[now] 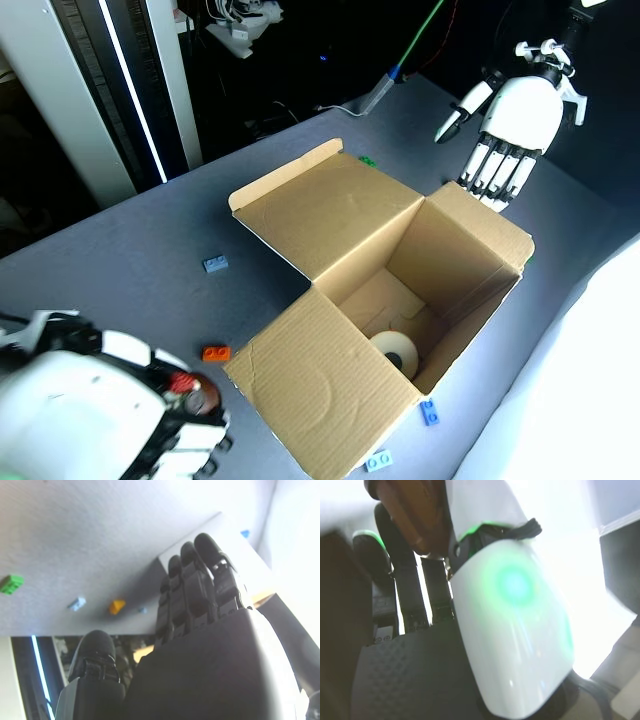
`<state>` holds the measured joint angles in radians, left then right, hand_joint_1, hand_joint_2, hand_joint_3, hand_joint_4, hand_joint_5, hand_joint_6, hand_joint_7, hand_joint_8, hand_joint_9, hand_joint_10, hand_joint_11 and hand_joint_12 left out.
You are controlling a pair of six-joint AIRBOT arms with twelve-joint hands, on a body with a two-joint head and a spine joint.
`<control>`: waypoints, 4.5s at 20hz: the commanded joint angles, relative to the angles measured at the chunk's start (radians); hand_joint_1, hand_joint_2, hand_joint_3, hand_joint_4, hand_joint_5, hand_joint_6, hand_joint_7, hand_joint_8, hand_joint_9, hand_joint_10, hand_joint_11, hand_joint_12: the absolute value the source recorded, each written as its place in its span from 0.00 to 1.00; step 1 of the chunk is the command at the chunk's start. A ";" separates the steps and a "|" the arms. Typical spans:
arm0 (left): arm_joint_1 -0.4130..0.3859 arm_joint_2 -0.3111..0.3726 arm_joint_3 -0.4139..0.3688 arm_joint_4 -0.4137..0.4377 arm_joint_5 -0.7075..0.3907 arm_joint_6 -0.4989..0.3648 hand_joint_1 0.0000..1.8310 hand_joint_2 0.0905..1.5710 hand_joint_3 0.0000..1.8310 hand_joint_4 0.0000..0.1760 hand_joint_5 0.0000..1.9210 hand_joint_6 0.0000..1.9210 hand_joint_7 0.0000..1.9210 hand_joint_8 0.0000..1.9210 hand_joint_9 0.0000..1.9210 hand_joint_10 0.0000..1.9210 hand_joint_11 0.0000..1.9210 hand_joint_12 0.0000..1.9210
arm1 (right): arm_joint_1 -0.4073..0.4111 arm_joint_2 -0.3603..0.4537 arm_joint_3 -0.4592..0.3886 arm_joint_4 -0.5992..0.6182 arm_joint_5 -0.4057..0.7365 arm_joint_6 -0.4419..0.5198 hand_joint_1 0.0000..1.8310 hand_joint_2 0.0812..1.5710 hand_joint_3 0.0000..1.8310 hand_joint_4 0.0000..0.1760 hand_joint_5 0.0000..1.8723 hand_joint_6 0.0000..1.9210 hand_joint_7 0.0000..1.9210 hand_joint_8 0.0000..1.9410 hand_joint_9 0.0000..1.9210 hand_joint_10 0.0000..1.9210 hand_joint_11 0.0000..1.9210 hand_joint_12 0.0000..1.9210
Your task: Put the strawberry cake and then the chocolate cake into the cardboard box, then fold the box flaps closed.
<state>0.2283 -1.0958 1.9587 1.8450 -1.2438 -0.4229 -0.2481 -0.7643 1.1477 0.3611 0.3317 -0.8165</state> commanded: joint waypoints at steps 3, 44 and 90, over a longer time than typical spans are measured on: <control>-0.001 -0.004 0.002 -0.082 -0.005 -0.003 0.00 0.83 0.00 0.00 0.11 0.00 0.17 0.00 0.17 0.00 0.00 0.53 | 0.041 0.005 0.006 -0.076 0.178 0.005 0.73 0.72 0.00 0.00 0.50 0.49 0.47 0.60 0.39 0.75 0.22 0.88; 0.001 -0.014 -0.005 -0.087 0.024 -0.002 0.00 0.80 0.00 0.00 0.09 0.00 0.14 0.00 0.15 0.00 0.00 0.46 | 0.080 -0.452 0.157 -0.379 0.412 0.024 0.22 0.71 0.00 0.00 0.13 0.01 0.24 0.00 0.26 0.07 0.01 0.66; -0.319 -0.008 -0.114 -0.107 0.133 -0.116 0.00 0.81 0.00 0.00 0.13 0.00 0.15 0.00 0.15 0.00 0.00 0.44 | -0.292 -0.173 0.031 -0.094 0.359 -0.174 0.00 0.74 0.00 0.00 0.12 0.00 0.14 0.00 0.15 0.00 0.00 0.33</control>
<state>-0.0742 -1.1168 1.8328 1.8286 -1.1248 -0.5369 -0.5423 -0.9504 1.1744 0.2668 0.5858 -0.9932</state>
